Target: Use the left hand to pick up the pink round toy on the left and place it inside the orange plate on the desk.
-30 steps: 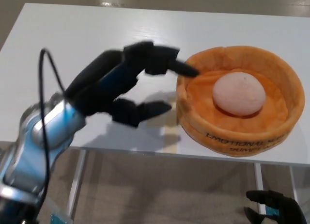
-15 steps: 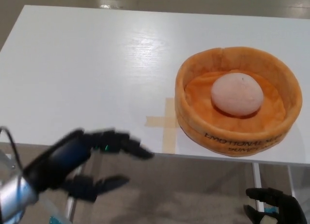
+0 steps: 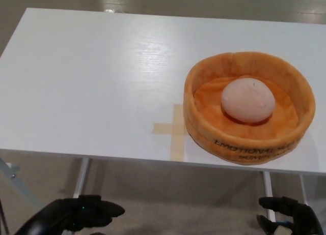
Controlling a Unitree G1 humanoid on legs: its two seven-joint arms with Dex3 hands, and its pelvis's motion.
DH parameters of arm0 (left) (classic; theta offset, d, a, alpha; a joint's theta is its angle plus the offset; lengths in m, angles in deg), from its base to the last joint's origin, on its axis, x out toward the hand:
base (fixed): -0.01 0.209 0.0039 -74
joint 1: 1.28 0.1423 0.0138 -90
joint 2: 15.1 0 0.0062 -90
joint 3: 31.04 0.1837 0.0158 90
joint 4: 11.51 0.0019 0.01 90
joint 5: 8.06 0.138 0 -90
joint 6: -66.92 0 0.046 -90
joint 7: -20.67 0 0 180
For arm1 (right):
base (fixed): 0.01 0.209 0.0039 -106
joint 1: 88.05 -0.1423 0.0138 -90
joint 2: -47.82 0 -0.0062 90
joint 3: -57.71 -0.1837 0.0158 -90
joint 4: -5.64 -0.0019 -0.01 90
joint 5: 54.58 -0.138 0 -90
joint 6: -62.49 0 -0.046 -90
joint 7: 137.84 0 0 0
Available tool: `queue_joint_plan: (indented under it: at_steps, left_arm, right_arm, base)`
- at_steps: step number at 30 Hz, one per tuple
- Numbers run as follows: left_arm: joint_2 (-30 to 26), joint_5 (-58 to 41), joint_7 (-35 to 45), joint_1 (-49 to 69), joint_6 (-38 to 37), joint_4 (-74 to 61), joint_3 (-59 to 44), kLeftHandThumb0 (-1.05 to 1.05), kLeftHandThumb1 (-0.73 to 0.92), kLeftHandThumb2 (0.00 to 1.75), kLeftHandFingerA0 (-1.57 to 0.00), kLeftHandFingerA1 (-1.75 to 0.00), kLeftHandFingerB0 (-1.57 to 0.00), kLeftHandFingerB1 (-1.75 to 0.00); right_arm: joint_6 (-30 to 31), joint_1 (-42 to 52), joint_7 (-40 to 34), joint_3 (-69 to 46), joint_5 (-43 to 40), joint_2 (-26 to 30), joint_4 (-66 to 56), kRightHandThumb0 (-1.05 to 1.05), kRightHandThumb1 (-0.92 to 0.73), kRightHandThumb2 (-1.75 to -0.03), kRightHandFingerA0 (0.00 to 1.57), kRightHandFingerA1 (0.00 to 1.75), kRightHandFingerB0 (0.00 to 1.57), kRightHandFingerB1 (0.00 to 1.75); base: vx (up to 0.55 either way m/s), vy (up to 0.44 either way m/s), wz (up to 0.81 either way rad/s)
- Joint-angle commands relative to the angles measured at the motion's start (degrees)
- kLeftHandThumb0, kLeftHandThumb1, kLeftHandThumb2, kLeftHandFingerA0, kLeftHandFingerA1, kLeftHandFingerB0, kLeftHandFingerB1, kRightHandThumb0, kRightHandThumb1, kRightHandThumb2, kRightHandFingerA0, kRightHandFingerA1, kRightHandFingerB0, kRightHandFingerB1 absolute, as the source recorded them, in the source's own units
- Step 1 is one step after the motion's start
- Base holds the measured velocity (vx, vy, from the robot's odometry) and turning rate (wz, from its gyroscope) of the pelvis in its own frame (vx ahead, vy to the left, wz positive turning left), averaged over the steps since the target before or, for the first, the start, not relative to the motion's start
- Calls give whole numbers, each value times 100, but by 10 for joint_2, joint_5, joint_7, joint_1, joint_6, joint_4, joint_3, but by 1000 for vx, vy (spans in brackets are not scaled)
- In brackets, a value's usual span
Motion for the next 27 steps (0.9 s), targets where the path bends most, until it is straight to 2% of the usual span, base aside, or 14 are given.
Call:
queue_joint_plan:
  at_steps: [1,5,6,9,17,20,21,27]
  left_arm:
    - [56,129,-234,-83,4,258,32,7,73,76,-42,-39,-52,-40]
    - [69,126,-278,-104,16,310,29,7,71,76,-42,-38,-52,-40]
    - [70,123,-287,-110,24,321,27,6,72,74,-36,-37,-49,-40]
    - [71,118,-302,-127,37,349,22,7,71,75,-34,-38,-47,-39]
    - [73,110,-307,-143,25,390,16,-2,66,65,-35,-38,-37,-34]
    - [74,112,-310,-145,16,400,15,-3,65,64,-35,-39,-36,-33]
    - [75,109,-310,-145,15,403,13,-9,63,60,-35,-38,-38,-33]
    - [77,112,-318,-151,3,418,9,-14,60,62,-38,-41,-37,-34]
  right_arm:
    - [4,11,3,1,-4,5,6,-33,-59,-57,57,57,63,51]
    - [10,12,1,6,1,6,7,-33,-60,-57,58,56,62,50]
    - [7,13,1,5,0,6,7,-33,-58,-56,59,59,63,52]
    - [0,13,1,2,-2,5,7,-34,-58,-57,58,58,63,52]
    - [5,8,6,-3,-8,4,7,-33,-59,-56,57,57,62,51]
    - [4,9,5,-2,-6,5,7,-33,-59,-57,57,56,62,51]
    - [6,10,6,-1,-6,5,7,-34,-60,-56,57,55,62,49]
    - [3,10,3,-1,-5,5,6,-32,-59,-57,58,56,63,50]
  base:
    - [0,0,0]
    - [0,0,0]
    - [0,0,0]
    - [0,0,0]
    - [0,0,0]
    - [0,0,0]
    - [0,0,0]
    - [0,0,0]
